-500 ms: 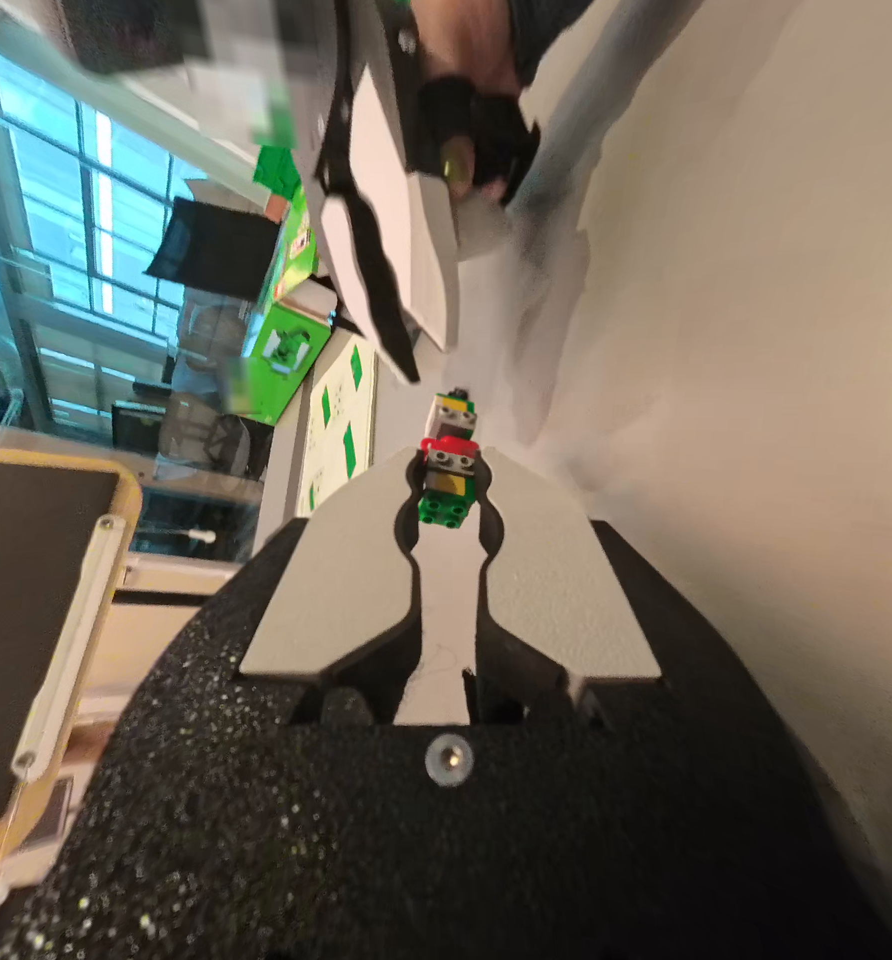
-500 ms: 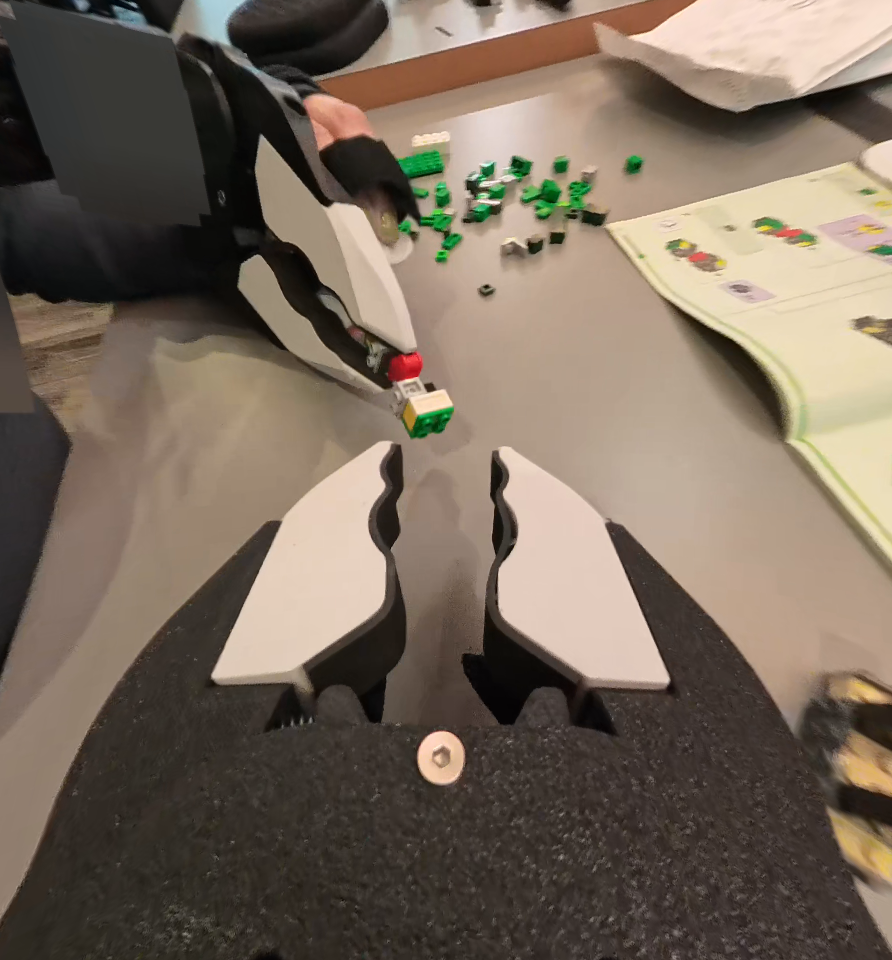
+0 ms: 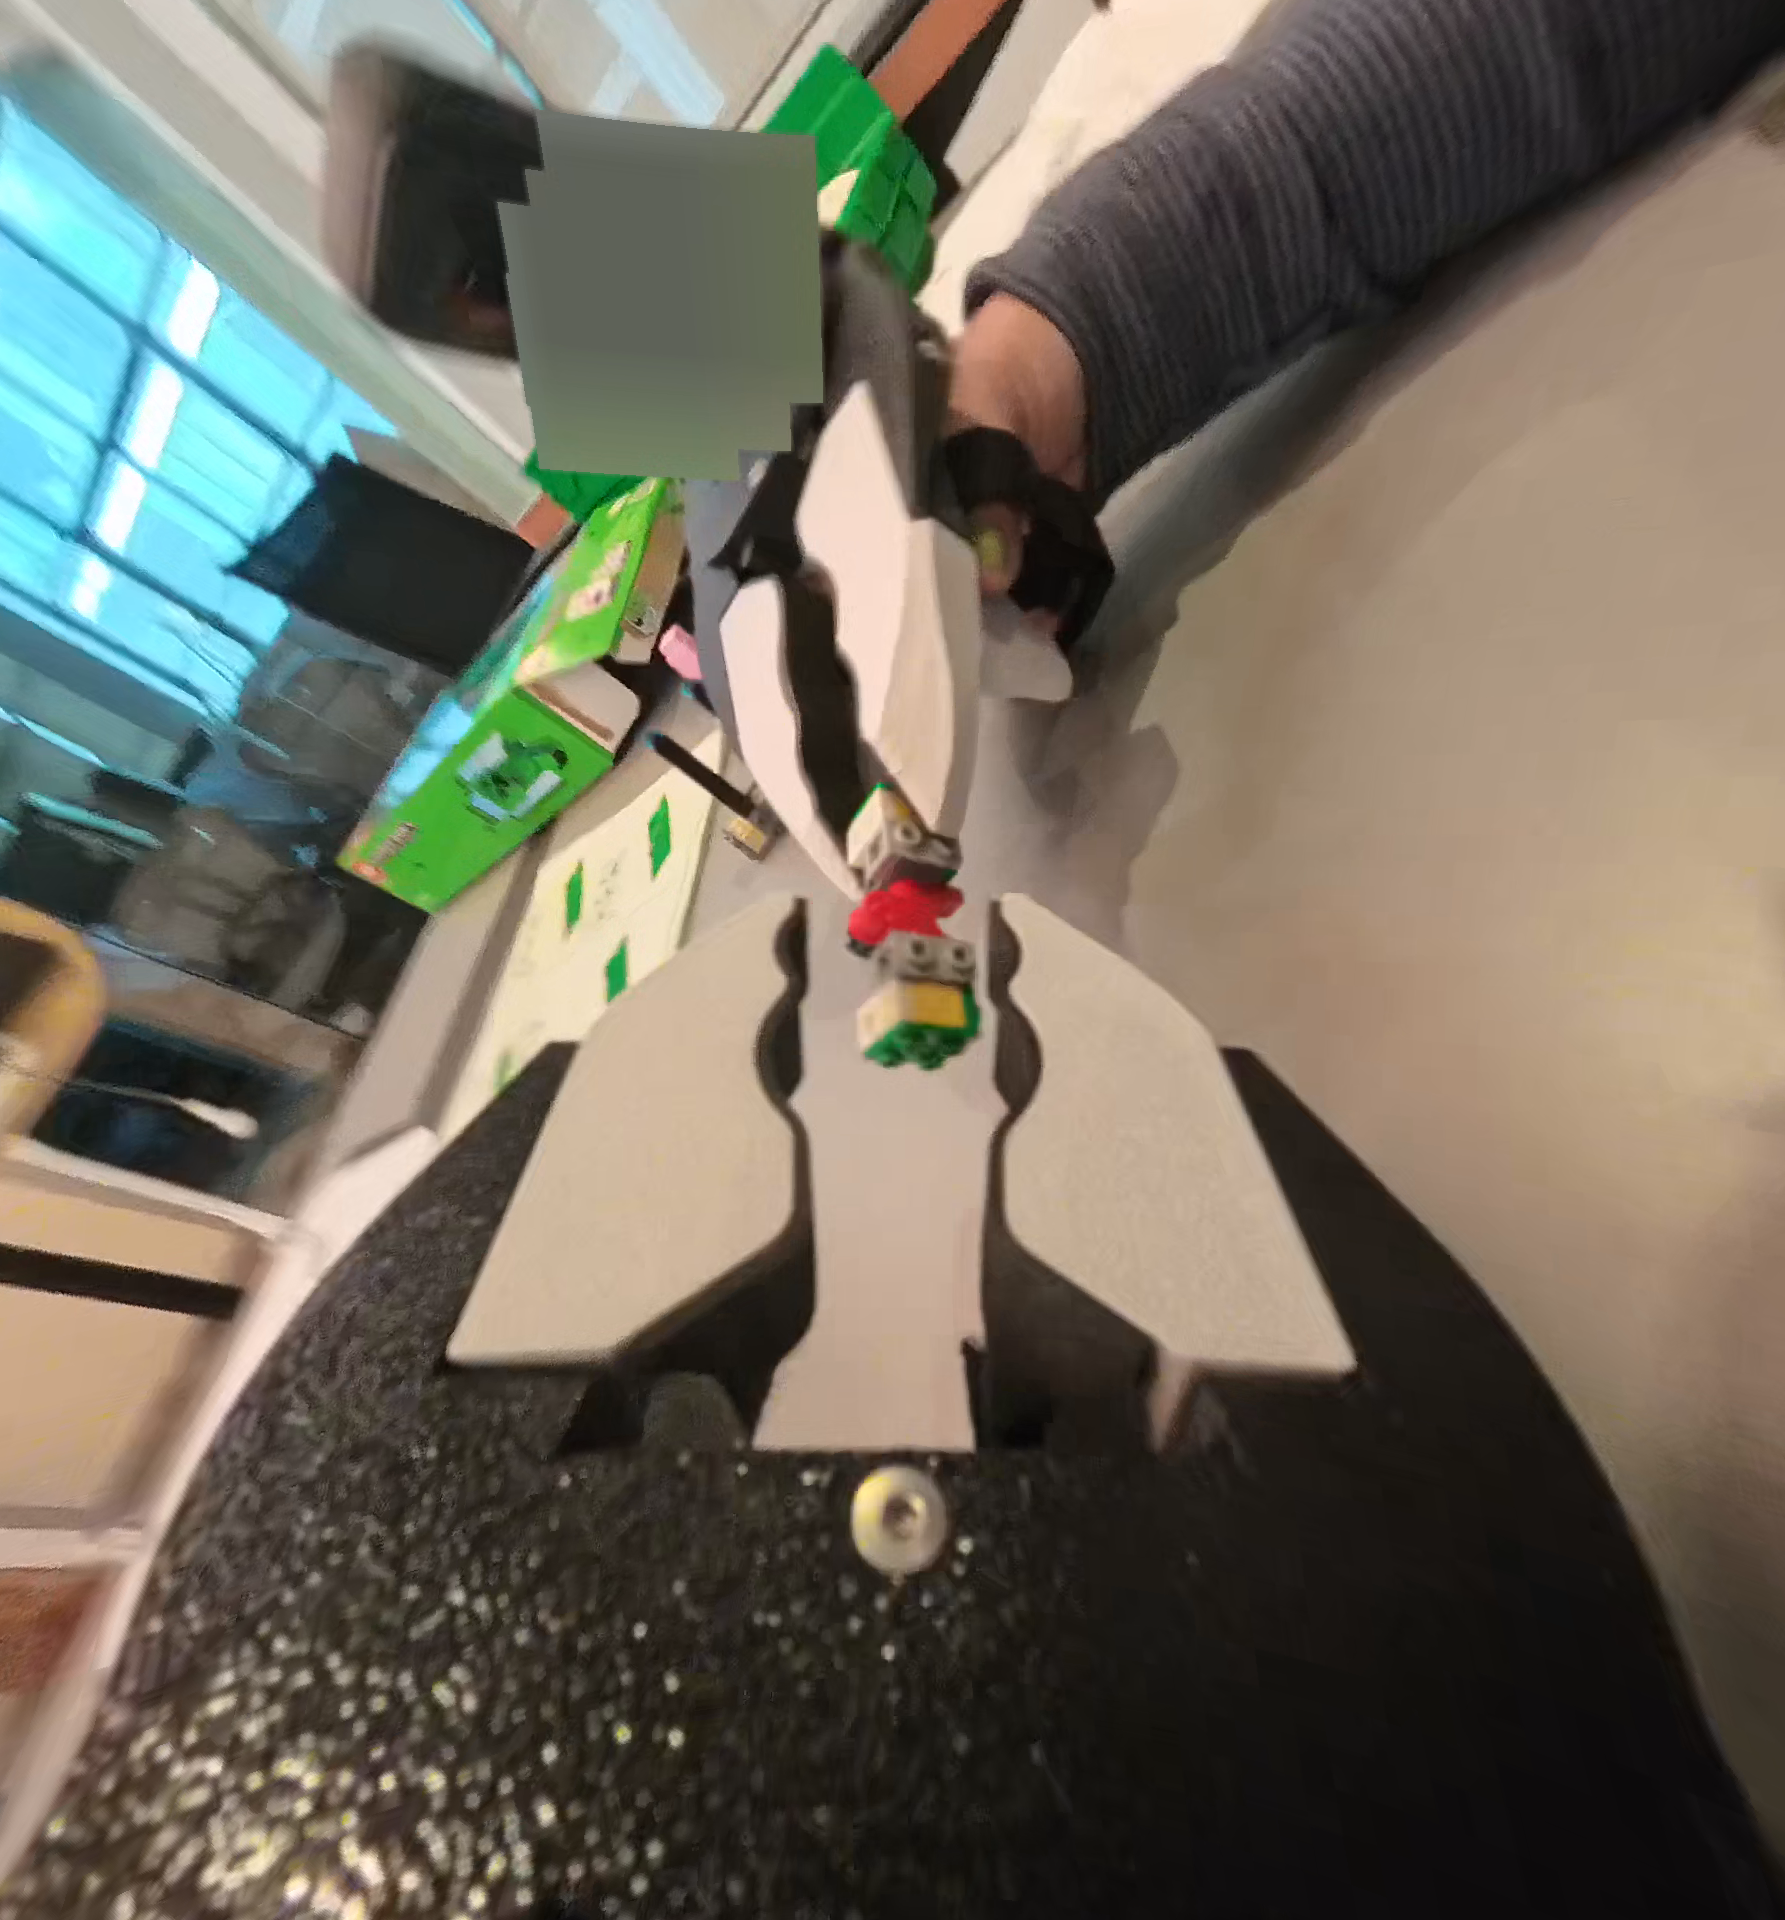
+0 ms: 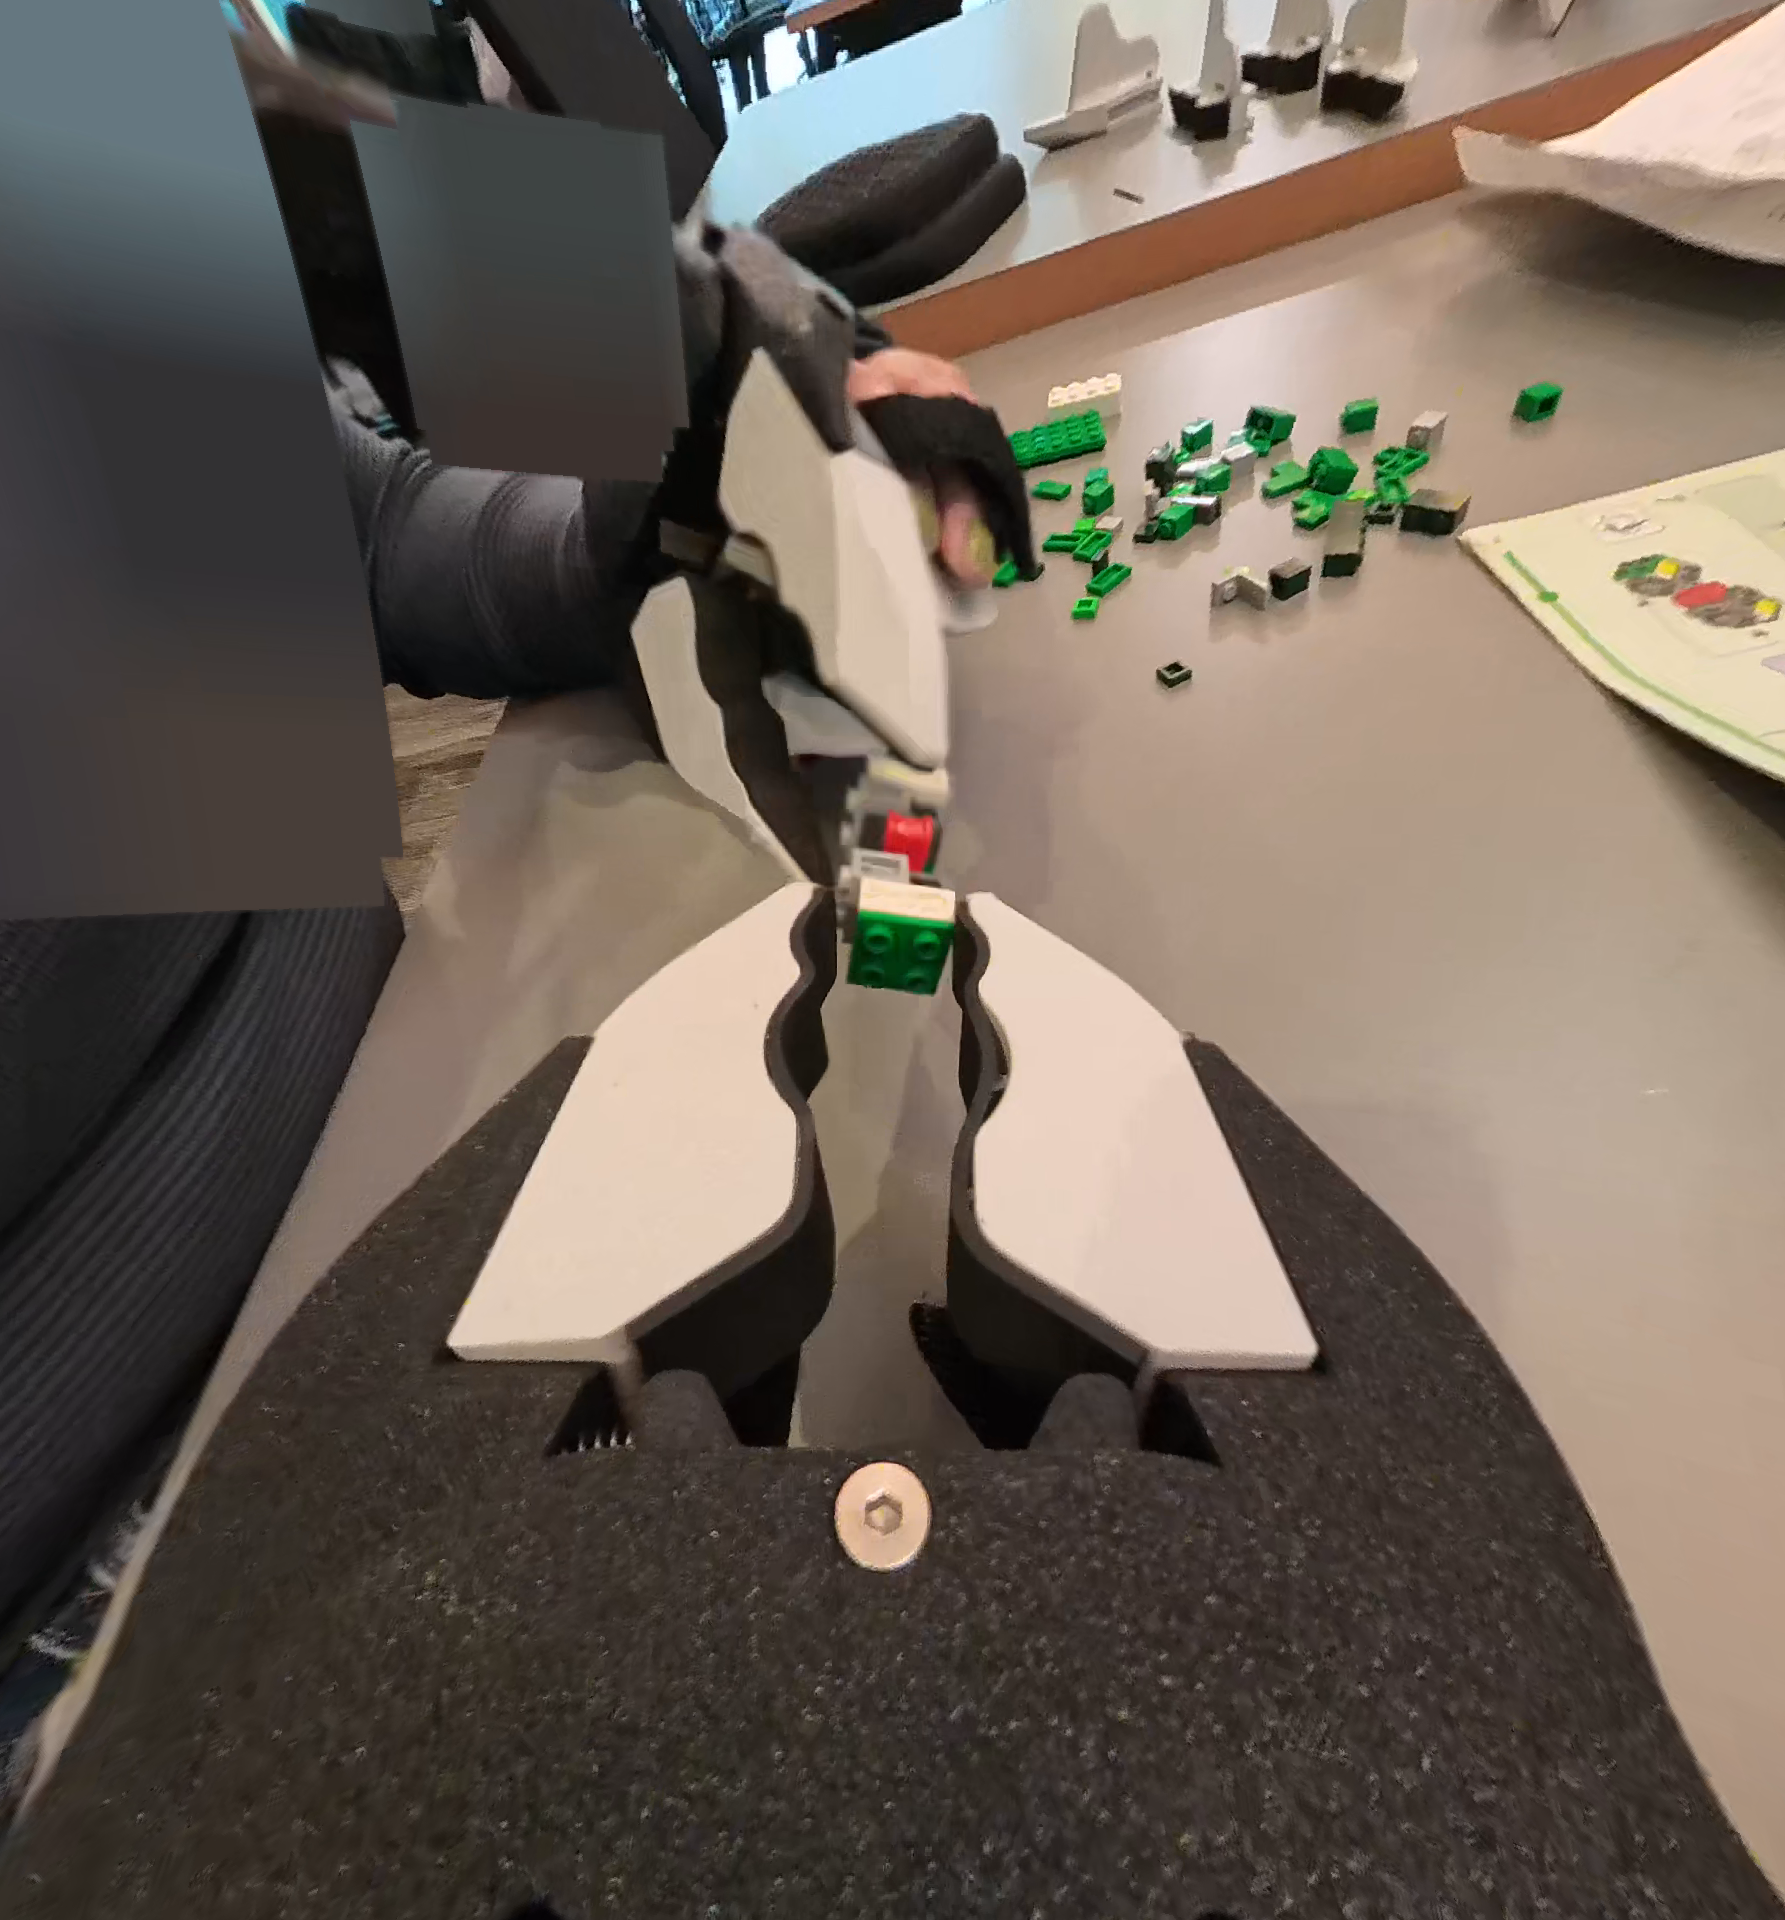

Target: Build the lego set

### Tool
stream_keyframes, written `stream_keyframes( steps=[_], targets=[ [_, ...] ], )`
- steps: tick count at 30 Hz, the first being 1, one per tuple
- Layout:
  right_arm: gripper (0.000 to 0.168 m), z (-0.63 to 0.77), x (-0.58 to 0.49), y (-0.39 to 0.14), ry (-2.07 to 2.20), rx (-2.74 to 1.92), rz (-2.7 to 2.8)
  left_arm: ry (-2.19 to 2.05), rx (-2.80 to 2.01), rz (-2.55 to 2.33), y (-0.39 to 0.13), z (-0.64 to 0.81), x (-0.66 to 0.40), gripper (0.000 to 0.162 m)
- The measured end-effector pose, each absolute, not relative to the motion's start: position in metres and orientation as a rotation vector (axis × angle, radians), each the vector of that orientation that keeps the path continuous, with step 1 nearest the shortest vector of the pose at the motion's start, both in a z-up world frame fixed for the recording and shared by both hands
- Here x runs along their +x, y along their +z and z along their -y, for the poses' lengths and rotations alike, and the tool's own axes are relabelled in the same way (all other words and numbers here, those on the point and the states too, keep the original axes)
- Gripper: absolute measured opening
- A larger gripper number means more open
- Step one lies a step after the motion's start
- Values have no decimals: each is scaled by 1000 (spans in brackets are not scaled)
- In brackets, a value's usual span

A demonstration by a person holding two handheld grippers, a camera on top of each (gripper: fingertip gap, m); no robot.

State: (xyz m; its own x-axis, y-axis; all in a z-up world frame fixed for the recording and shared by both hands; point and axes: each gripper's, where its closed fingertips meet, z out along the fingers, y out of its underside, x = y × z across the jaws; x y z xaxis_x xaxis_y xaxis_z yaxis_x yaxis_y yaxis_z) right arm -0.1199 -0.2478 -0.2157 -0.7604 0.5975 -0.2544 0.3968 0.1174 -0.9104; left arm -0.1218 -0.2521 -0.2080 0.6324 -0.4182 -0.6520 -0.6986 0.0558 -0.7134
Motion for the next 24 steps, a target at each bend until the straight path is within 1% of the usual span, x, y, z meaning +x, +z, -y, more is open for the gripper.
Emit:
stream_keyframes(
  steps=[1,2,6,10,12,15,18,22,24],
  targets=[
    [19,246,-120,-214,1693,-970,2200,200,-1610,-904,-207,251,-122,39],
    [18,244,-120,-212,1677,-944,2186,122,-1642,-858,-207,251,-122,43],
    [18,240,-119,-208,1635,-871,2154,-93,-1670,-687,-195,251,-127,45],
    [18,245,-116,-201,1663,-768,2123,-242,-1747,-611,-203,249,-127,48],
    [18,247,-116,-198,1659,-720,2108,-306,-1771,-609,-208,249,-122,45],
    [18,250,-114,-195,1674,-681,2094,-360,-1756,-613,-208,250,-115,33],
    [18,253,-112,-194,1700,-659,2094,-383,-1727,-604,-205,250,-113,25],
    [19,251,-114,-194,1682,-673,2084,-385,-1727,-589,-205,249,-115,24],
    [24,240,-121,-196,1594,-737,2060,-342,-1751,-570,-207,248,-122,23]
  ],
)
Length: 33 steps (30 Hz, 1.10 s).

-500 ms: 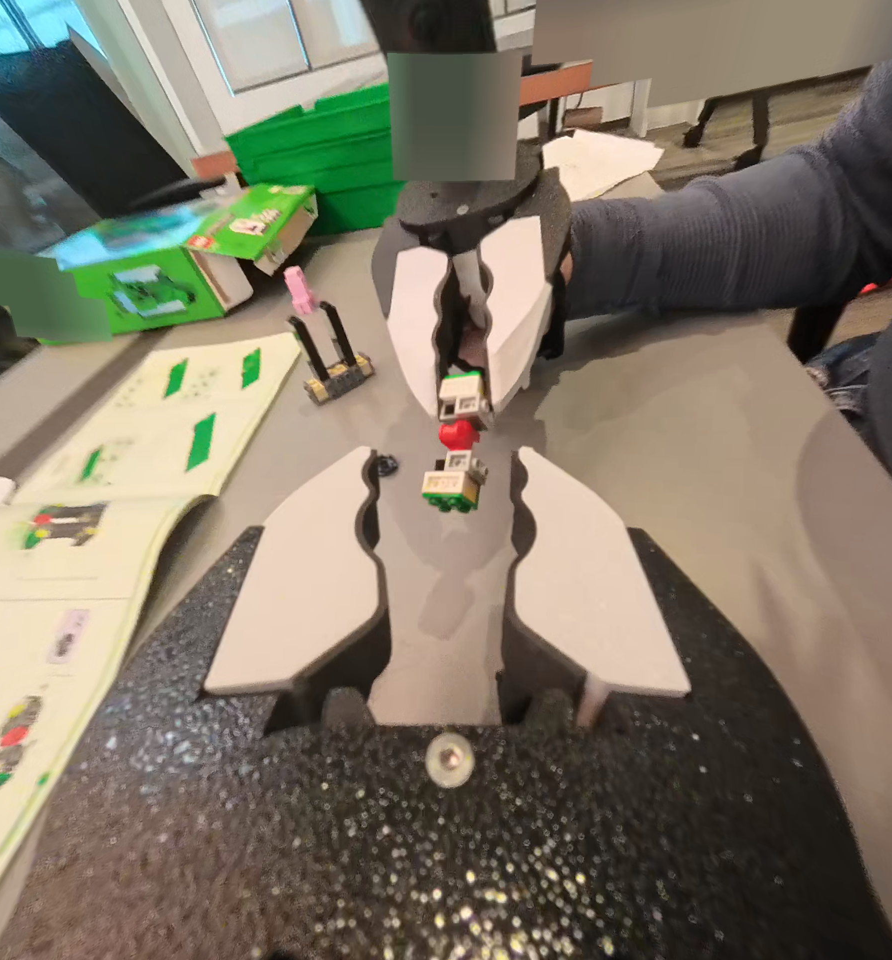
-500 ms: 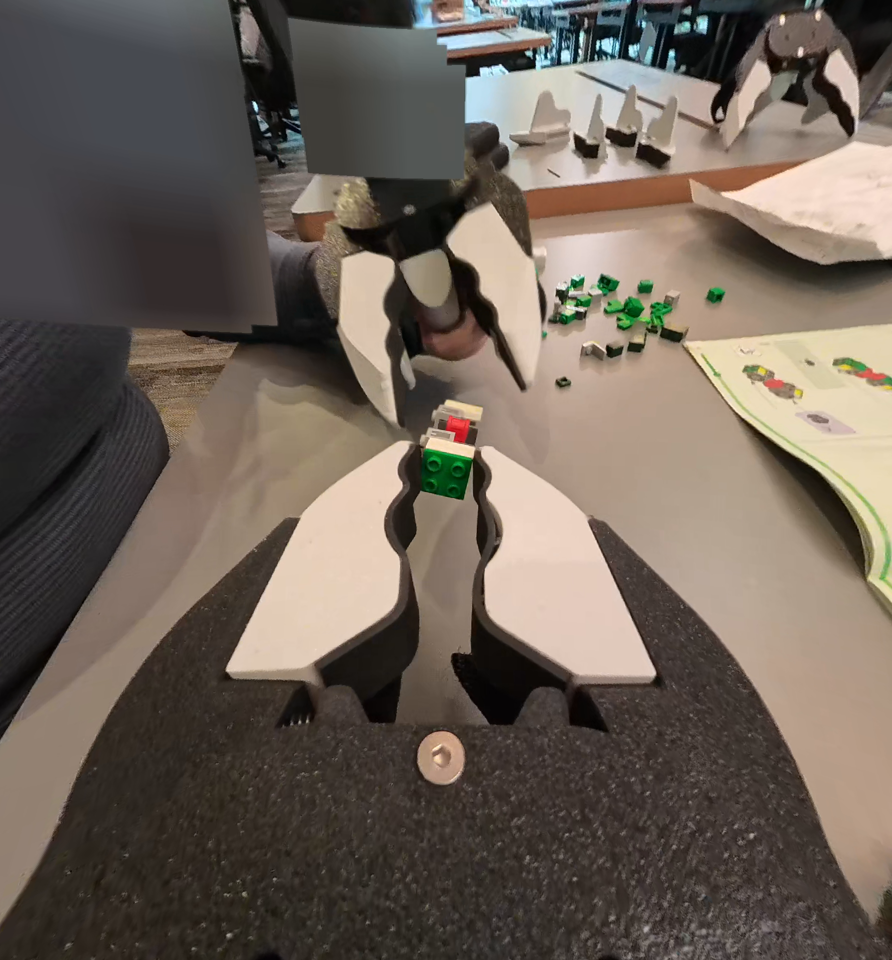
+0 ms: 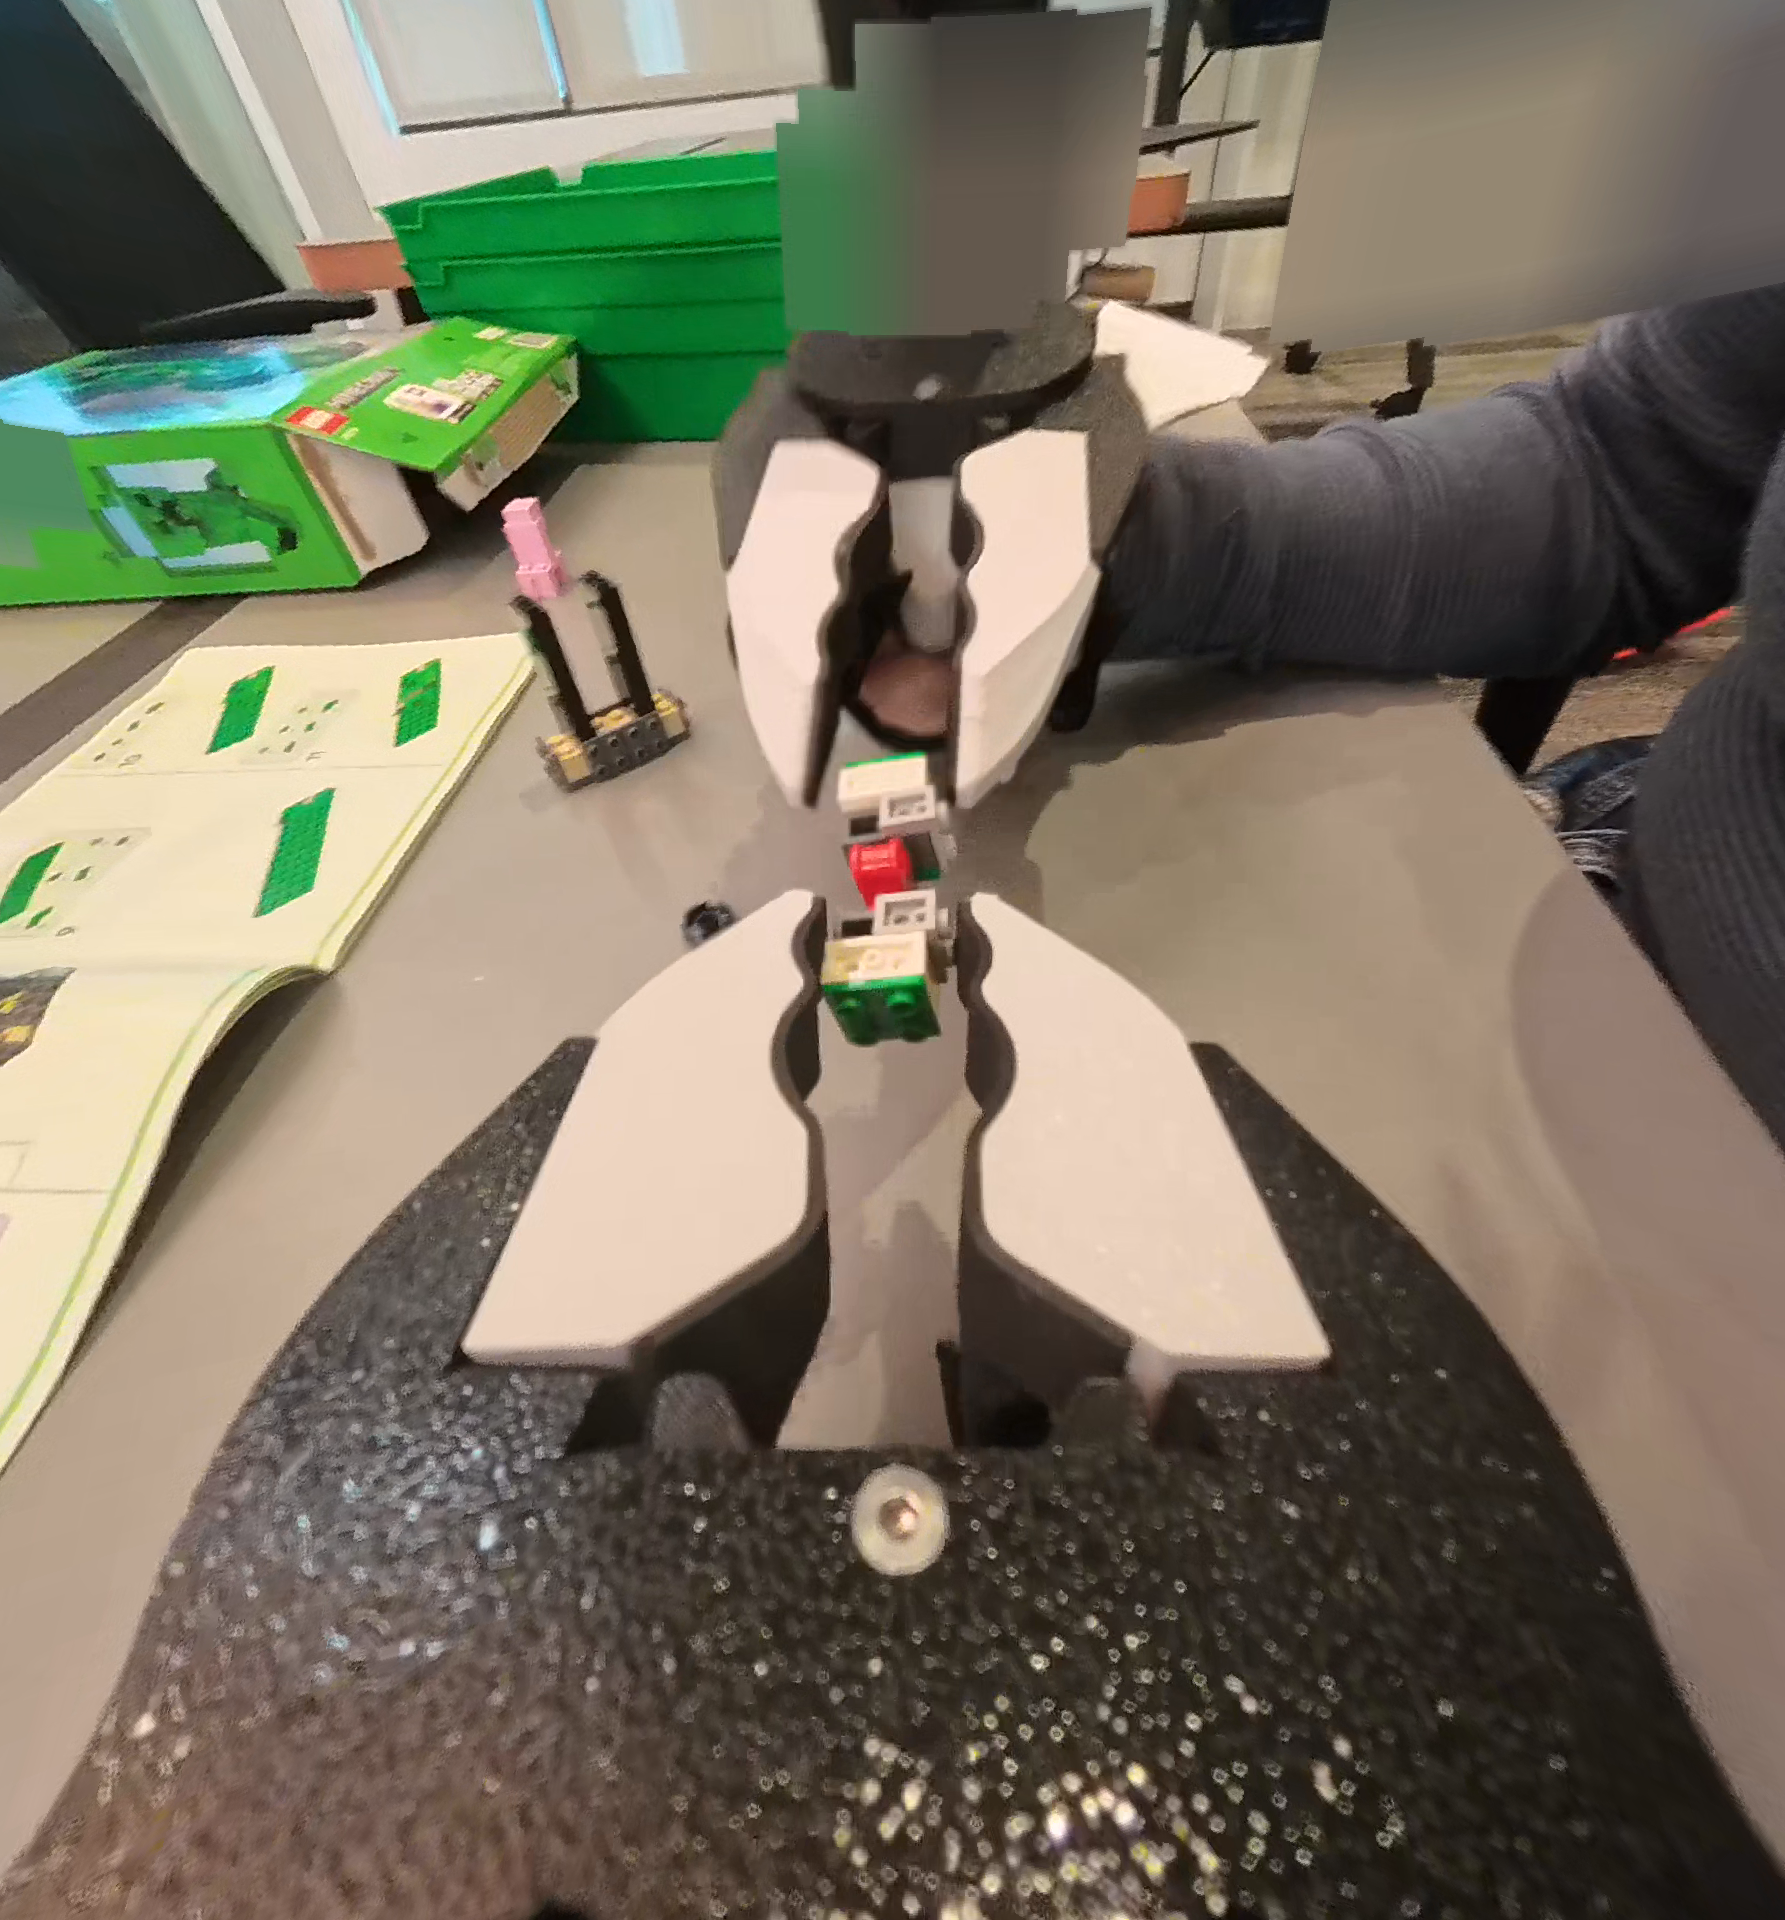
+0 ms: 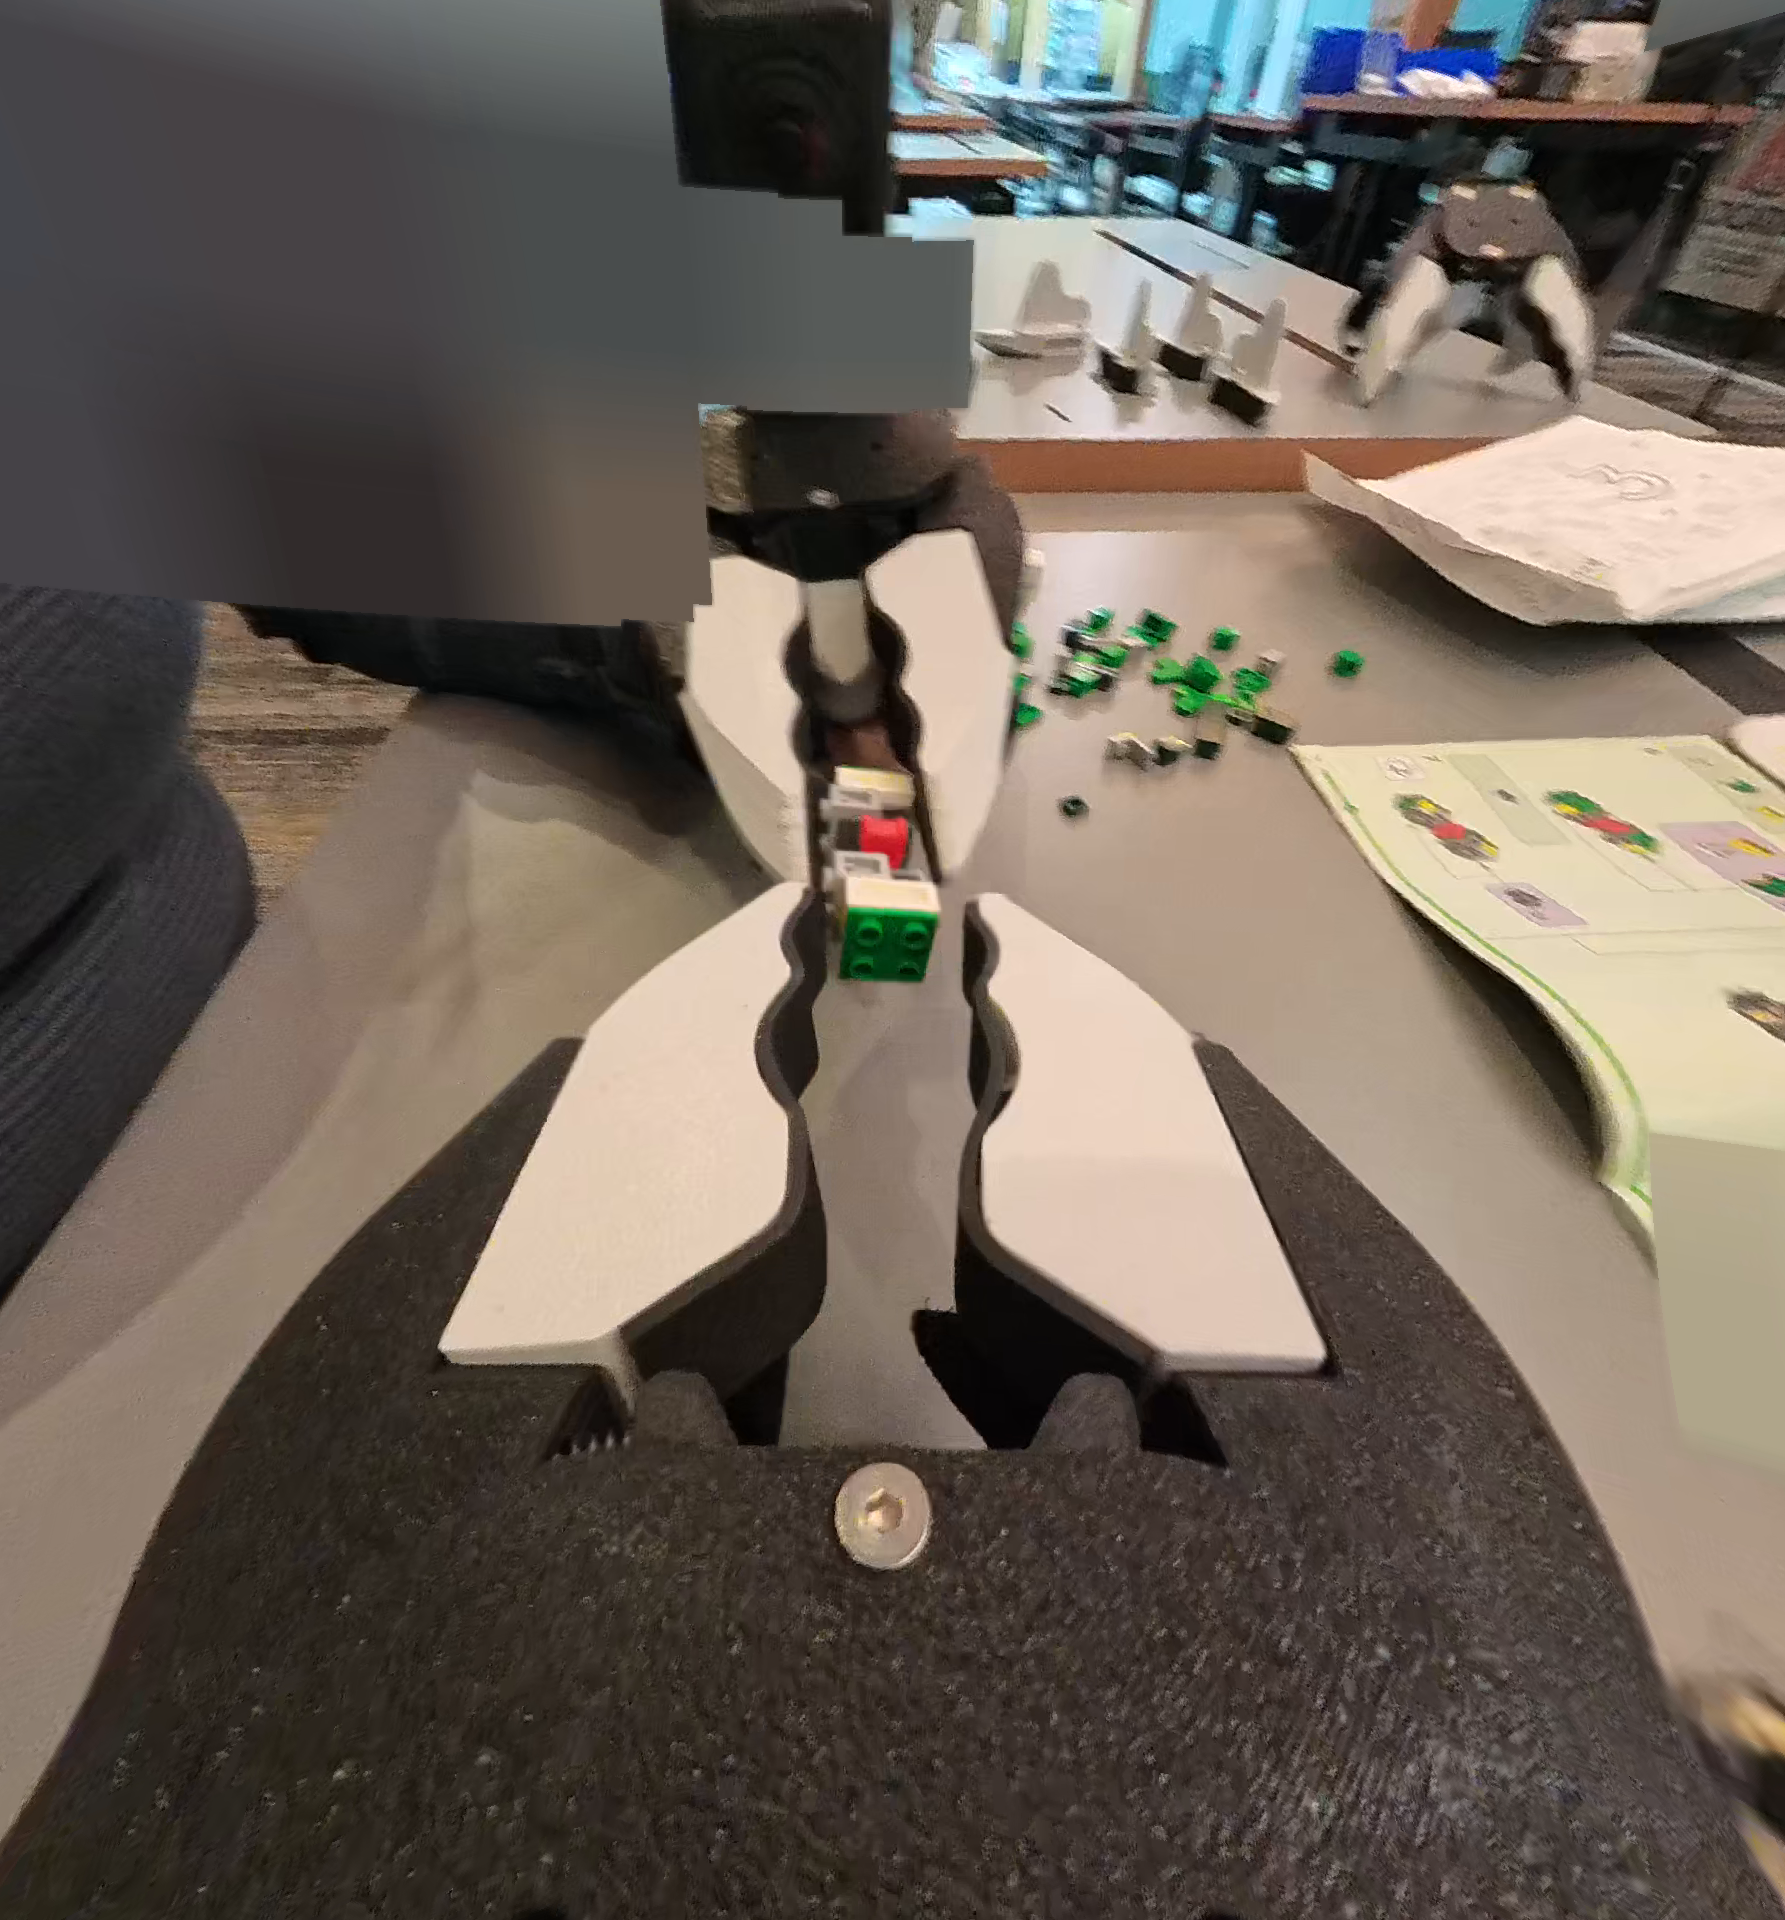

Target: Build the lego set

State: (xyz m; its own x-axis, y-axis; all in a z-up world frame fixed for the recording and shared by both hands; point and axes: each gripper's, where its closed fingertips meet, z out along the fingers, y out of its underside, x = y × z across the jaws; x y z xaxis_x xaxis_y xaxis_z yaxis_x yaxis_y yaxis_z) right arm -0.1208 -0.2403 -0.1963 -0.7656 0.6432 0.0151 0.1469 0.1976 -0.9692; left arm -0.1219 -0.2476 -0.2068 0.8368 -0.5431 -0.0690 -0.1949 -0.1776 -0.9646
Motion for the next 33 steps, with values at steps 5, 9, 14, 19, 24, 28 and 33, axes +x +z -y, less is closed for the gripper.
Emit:
stream_keyframes(
  steps=[5,9,14,19,24,28,33],
  targets=[
    [27,178,-144,-222,1157,-1138,1986,-173,-1851,-456,-216,242,-154,22],
    [27,171,-145,-252,986,-1380,2034,-90,-1897,-403,-222,240,-169,22],
    [27,167,-144,-268,746,-1423,2012,-53,-1919,-418,-225,240,-171,22],
    [25,166,-144,-273,711,-1477,1998,-41,-1931,-446,-228,240,-168,22],
    [16,166,-144,-274,769,-1535,1991,-26,-1929,-465,-228,240,-166,22],
    [15,167,-145,-274,754,-1506,2004,-24,-1935,-467,-229,240,-167,22],
    [15,168,-145,-272,756,-1466,2009,-26,-1934,-457,-229,240,-168,22]
  ],
)
